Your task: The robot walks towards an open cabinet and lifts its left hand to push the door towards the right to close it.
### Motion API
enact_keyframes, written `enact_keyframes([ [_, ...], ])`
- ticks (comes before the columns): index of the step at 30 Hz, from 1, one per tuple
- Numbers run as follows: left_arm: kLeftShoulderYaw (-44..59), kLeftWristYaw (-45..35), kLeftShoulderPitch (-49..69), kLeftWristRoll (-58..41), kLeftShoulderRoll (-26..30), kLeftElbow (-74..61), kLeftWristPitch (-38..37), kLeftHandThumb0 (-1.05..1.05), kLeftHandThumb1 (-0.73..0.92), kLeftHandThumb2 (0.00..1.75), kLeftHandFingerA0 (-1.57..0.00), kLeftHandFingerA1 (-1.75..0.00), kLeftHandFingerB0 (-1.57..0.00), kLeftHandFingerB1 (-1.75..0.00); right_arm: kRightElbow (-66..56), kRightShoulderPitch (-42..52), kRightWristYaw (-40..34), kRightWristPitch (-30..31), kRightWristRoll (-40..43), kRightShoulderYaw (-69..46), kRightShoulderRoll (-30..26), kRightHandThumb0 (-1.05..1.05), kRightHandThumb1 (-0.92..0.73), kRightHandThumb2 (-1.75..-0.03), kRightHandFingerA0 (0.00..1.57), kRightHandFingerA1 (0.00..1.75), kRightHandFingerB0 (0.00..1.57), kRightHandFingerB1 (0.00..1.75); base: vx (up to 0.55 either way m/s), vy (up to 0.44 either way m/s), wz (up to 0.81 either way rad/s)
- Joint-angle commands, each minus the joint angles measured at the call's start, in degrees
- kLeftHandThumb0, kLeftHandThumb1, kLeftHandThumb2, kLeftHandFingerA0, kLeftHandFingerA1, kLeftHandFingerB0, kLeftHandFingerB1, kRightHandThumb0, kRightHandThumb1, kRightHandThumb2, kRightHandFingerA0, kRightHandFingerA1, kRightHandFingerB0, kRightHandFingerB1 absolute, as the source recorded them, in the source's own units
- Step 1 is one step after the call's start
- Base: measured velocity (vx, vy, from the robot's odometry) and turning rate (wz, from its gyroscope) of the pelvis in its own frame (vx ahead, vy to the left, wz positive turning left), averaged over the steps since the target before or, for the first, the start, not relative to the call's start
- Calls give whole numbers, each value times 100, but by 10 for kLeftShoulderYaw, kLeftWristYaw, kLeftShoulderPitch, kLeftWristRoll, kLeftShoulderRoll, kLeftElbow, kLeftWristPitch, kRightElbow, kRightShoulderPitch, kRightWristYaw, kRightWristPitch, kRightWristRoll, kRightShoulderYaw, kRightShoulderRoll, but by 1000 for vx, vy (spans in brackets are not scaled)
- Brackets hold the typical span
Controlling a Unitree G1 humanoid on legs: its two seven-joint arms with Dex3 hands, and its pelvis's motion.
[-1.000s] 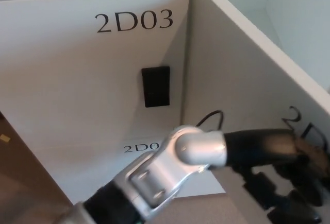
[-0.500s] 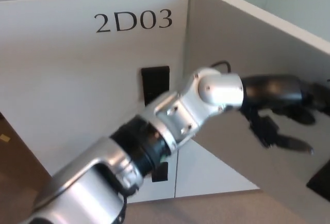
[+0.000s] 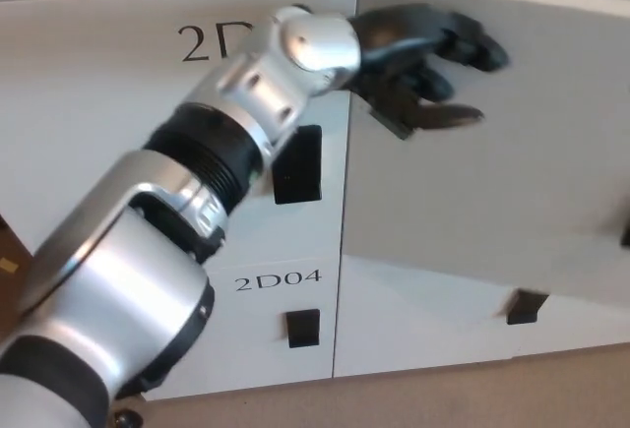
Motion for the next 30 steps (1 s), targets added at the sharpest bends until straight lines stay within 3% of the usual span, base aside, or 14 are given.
enact_keyframes([
  [1,109,178,-65,8,79,136,29,-77,57,91,0,-18,0,-11,-70,54,33,-142,101,-46,17,-37,-67,-61,84,48,71,45,0,0,0],
  [3,113,177,-63,10,78,139,28,-77,57,91,0,-18,0,-11,-76,56,35,-142,104,-47,19,-37,-67,-61,84,48,71,45,0,0,0],
  [4,116,175,-59,12,78,139,21,-66,70,67,-5,-24,0,-7,-76,55,34,-145,100,-49,18,-37,-67,-61,83,48,71,45,0,0,0],
  [6,117,169,-53,18,77,140,7,-69,72,62,-8,-27,0,-9,-82,55,38,-147,107,-49,19,-36,-67,-61,83,47,72,45,0,0,0],
  [8,118,164,-50,24,75,140,0,-69,72,62,-8,-27,0,-9,-89,57,46,-147,121,-48,22,-36,-67,-61,83,47,72,45,0,0,0],
  [9,120,158,-50,24,71,140,3,-80,58,93,-2,-23,0,-11,-92,59,46,-147,121,-48,22,-37,-67,-61,81,47,72,45,0,0,0],
  [15,129,115,-38,23,46,128,-19,-79,59,93,0,-14,0,-10,-116,68,44,-144,111,-53,24,-39,-67,-61,86,48,72,45,0,0,0],
  [20,121,-9,10,17,22,9,-75,-77,57,88,-9,-41,-7,-29,-131,49,61,-138,133,-44,27,-34,-67,-60,83,48,70,45,0,0,0],
  [21,109,-50,44,9,25,-77,-68,-36,44,100,-1,-47,0,-47,-137,38,66,-129,138,-37,25,-35,-67,-60,83,48,71,45,-6,-6,6],
  [22,101,-78,70,3,28,-139,-60,-36,44,100,-1,-47,0,-47,-142,30,69,-123,141,-33,25,-35,-67,-60,83,48,71,45,0,0,0],
  [23,78,-118,111,-19,43,-260,-24,-66,68,61,-28,-35,-22,-30,-177,21,69,-91,134,-25,21,-34,-67,-60,86,51,70,46,0,0,0],
  [25,63,-146,140,-35,53,-343,2,-66,68,61,-28,-35,-22,-30,-202,15,68,-68,130,-19,18,-34,-67,-60,86,51,70,46,0,0,0],
  [26,27,-183,200,-104,103,-544,73,-71,56,91,-35,-51,-22,-43,-228,-24,71,-32,115,4,10,-32,-66,-60,87,53,70,47,0,0,0],
  [30,-12,-205,270,-213,180,-797,168,-63,52,92,-38,-55,-21,-45,-228,-95,85,-7,103,40,-2,-31,-67,-60,85,55,69,48,0,0,0],
])
